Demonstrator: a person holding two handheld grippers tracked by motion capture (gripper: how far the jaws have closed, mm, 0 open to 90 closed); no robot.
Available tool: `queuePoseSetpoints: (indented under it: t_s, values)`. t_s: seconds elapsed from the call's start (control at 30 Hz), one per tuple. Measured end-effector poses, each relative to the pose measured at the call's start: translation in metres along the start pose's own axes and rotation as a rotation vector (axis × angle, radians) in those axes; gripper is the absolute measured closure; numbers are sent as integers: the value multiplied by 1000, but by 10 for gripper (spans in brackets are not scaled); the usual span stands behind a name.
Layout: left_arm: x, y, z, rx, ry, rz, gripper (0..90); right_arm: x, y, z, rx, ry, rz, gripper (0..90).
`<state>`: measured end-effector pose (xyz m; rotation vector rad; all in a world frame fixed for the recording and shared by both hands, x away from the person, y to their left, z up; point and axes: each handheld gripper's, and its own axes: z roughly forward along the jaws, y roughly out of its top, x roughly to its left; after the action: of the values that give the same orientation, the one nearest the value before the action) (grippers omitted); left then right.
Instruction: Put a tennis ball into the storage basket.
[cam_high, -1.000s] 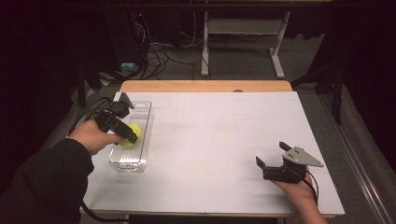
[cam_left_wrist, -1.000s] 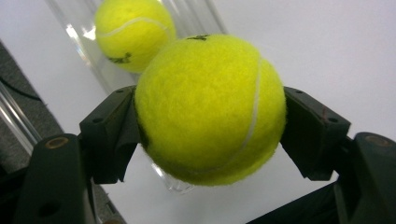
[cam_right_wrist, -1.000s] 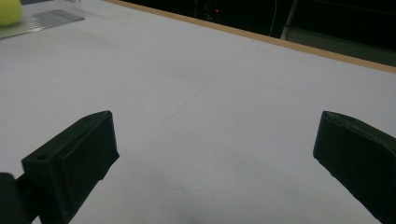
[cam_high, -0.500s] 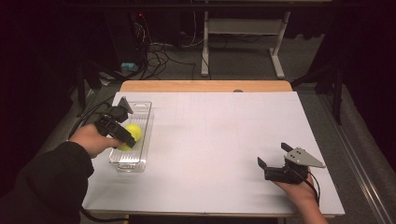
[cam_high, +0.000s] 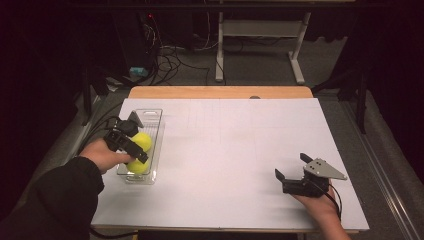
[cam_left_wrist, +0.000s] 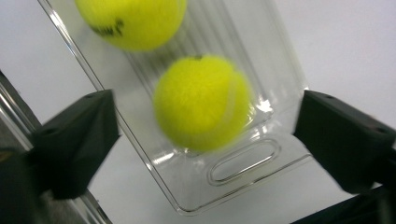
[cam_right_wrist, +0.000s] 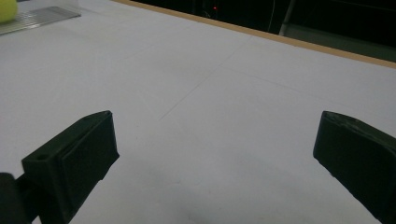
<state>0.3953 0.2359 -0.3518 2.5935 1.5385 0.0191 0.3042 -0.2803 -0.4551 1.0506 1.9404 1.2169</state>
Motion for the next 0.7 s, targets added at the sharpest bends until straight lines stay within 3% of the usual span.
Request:
queuePoseSetpoints:
  t_s: [0.13, 0.23, 0.33, 0.53, 0.7]
  values:
    - [-17, 4, -14, -79, -10, 45, 6, 0, 0, 0, -2, 1, 0, 0]
    - [-38, 9, -12, -108, -23, 106, 6, 1, 1, 0, -4, 2, 0, 0]
    - [-61, 16, -2, -128, -40, 155, 6, 1, 1, 0, -6, 3, -2, 0]
    - [-101, 32, 26, -146, -80, 216, 6, 2, 1, 0, -7, 7, -6, 0]
    - [-123, 37, 56, -176, -131, 244, 6, 2, 0, 0, -5, 11, -7, 0]
